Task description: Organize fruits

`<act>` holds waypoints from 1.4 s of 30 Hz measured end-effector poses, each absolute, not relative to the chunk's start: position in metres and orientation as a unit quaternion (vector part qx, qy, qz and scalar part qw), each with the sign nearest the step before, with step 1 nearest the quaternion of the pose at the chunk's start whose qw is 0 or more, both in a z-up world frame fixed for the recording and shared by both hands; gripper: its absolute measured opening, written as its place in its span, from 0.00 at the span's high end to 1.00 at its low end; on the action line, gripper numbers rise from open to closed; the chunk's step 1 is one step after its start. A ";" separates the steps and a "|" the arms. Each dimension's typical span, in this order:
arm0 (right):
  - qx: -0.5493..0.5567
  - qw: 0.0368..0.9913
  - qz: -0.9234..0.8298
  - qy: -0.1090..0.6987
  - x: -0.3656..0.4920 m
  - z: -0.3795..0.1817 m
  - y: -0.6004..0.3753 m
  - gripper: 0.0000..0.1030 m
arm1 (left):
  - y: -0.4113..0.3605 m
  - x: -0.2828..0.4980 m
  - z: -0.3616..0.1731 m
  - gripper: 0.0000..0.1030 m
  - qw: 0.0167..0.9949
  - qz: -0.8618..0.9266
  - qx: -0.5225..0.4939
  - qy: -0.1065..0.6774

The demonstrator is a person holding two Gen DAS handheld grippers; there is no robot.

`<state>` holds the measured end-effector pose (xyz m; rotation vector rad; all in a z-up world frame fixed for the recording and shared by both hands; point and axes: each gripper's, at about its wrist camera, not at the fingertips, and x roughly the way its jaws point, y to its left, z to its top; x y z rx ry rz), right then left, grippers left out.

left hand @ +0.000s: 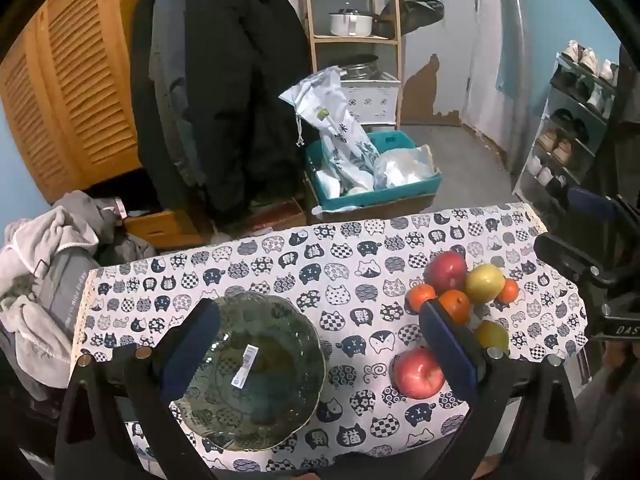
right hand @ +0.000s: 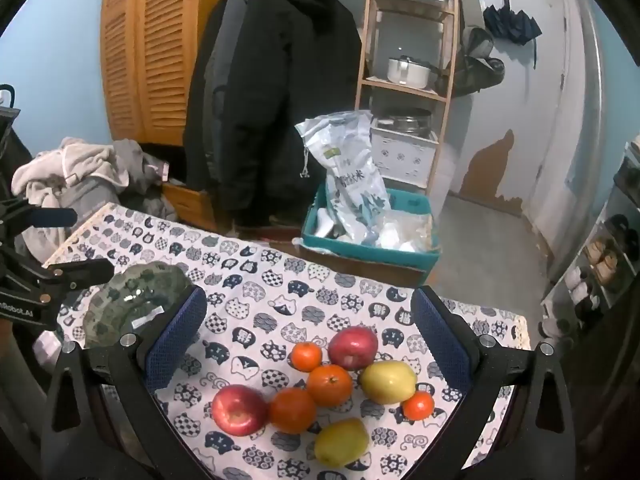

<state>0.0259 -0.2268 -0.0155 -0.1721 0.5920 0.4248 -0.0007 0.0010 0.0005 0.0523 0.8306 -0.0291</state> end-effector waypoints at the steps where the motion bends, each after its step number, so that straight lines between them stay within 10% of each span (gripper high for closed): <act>1: -0.081 0.928 0.209 0.297 0.027 -0.016 -0.228 0.03 | 0.002 -0.001 0.001 0.02 0.915 -0.016 0.022 0.403; 42: -0.075 0.924 0.216 0.306 0.027 -0.025 -0.225 0.03 | -0.002 -0.004 -0.004 0.02 0.915 -0.034 0.019 0.401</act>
